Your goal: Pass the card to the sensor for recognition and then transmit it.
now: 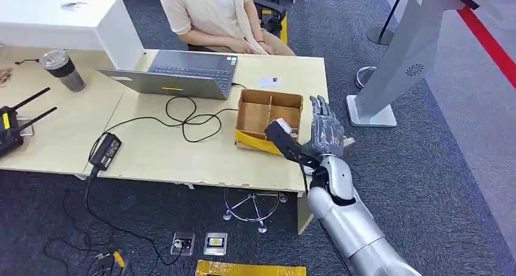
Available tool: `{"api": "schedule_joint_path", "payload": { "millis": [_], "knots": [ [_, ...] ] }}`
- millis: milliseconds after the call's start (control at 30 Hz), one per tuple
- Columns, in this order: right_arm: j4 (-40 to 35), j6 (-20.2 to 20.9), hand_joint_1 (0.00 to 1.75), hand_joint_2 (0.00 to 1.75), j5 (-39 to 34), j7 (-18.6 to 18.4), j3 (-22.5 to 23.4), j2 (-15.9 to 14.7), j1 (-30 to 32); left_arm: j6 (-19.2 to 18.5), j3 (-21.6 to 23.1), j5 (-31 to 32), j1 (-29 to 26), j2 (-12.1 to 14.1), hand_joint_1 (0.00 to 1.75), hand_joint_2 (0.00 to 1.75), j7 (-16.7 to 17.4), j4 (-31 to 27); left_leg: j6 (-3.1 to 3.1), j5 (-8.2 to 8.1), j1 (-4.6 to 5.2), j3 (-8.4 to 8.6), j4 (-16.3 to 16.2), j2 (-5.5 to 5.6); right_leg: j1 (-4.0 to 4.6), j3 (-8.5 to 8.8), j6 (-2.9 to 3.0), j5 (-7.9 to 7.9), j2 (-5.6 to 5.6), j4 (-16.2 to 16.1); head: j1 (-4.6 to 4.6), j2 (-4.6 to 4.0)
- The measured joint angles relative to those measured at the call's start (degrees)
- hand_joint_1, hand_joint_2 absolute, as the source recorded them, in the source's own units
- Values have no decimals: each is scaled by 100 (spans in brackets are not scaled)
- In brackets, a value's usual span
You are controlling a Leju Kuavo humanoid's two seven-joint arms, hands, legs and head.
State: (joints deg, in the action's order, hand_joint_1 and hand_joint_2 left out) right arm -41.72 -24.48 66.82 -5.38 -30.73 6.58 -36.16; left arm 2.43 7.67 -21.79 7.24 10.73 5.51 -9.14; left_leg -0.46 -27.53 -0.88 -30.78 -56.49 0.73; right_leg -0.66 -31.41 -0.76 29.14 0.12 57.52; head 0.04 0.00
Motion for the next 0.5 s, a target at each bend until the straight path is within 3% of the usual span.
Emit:
{"api": "schedule_joint_path", "payload": {
  "millis": [267, 500],
  "knots": [
    [522, -42, 0, 175, 184, -18, -98, 234, -147, -9, 24, -7, 0, 13, 0, 0, 2, 0, 0, 0, 0, -1, 0, 0, 0, -1, 0, 0, 1, 0, -2, 0],
    [880, 68, 0, 175, 90, 201, -137, 380, -250, -13, 65, -24, -4, 20, 0, 0, 2, 0, 0, 0, 0, -1, 0, 1, 0, -1, 0, 0, 0, 0, 0, 0]
  ]
}}
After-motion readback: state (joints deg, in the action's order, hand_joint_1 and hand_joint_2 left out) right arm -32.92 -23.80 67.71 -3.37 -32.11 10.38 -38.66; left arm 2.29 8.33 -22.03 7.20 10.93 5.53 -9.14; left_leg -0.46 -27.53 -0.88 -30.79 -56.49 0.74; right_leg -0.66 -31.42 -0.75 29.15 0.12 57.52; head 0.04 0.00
